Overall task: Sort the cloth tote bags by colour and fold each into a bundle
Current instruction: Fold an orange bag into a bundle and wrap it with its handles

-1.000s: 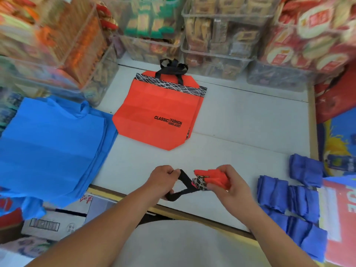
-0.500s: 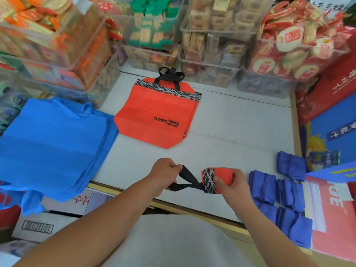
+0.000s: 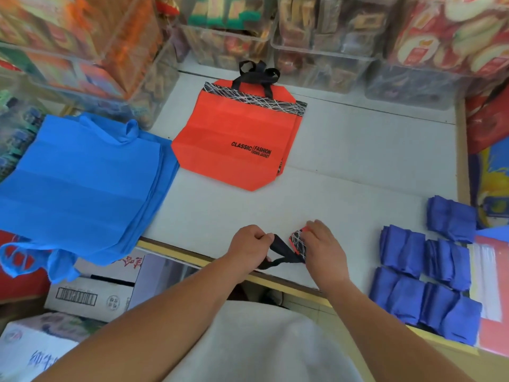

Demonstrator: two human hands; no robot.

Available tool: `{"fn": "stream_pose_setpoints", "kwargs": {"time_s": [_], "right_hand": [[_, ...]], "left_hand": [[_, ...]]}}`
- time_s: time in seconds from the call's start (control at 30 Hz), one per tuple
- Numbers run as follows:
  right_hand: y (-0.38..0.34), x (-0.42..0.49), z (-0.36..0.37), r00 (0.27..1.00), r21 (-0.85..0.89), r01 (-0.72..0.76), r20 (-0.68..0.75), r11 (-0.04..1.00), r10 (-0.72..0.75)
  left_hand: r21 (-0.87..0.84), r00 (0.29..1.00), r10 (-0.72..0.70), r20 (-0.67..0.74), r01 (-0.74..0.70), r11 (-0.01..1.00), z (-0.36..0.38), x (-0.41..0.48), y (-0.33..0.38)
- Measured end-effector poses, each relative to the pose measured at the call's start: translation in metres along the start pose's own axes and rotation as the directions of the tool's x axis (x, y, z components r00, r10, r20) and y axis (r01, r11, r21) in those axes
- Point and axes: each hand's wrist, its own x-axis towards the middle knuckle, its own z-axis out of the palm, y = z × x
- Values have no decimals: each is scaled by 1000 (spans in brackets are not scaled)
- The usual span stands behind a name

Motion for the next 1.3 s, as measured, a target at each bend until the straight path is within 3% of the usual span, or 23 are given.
{"fn": "stream_pose_setpoints", "kwargs": {"time_s": [0.1,0.2,0.27,0.33,0.43,0.5,0.57,0.67,0.77,0.83,0.87,1.0,1.17,1.23,1.27,1.3], "right_hand": [[-4,-13,9,997,-77,19,73,997,-14],[-3,-13,12,961,-168,263,129,950,-244],[5,-5,13,939,-159,332,150,930,-310],[13,-2,19,957,-119,272,135,955,-256],[0,-4,25,996,122,-59,71,991,51],[-23,0,28,957,200,-284,126,938,263],[-43,5,30,889,104,-410,267,906,372],[-53,12,37,877,-112,-384,266,917,400],[-51,16,41,955,-318,-128,217,939,204],[-49,13,44,976,-308,68,218,949,1],[-49,13,44,974,-284,86,224,955,-21],[-61,25,43,938,-255,-160,262,954,227],[-68,41,43,910,-279,-238,272,931,314],[-68,41,45,903,-301,-243,277,922,328],[-68,42,46,900,-306,-244,281,920,333],[-68,42,46,899,-307,-244,284,920,334]], "left_hand": [[3,1000,-4,-22,4,1000,-3,7,-3],[5,1000,-14,-14,14,1000,-2,15,-7],[19,1000,-7,-27,7,1000,-3,22,-10],[22,999,-1,-51,3,1000,-5,29,-13],[-72,995,-60,-85,54,996,-10,42,-18],[-186,987,-145,-74,129,974,-13,48,-20],[-237,975,-214,-53,196,952,-16,52,-20],[-267,967,-253,-34,235,935,-23,56,-22],[-271,965,-263,-10,250,929,-31,57,-28],[-228,976,-217,-30,205,952,-34,60,-37],[-207,982,-184,-51,170,963,-34,63,-40],[-180,986,-83,-148,55,982,-37,75,-41],[-11,982,-12,-191,10,1000,-48,93,-38],[263,963,156,-221,-95,960,-58,94,-39],[416,918,330,-220,-218,883,-64,93,-41],[532,819,548,-167,-393,750,-69,91,-43]]}}
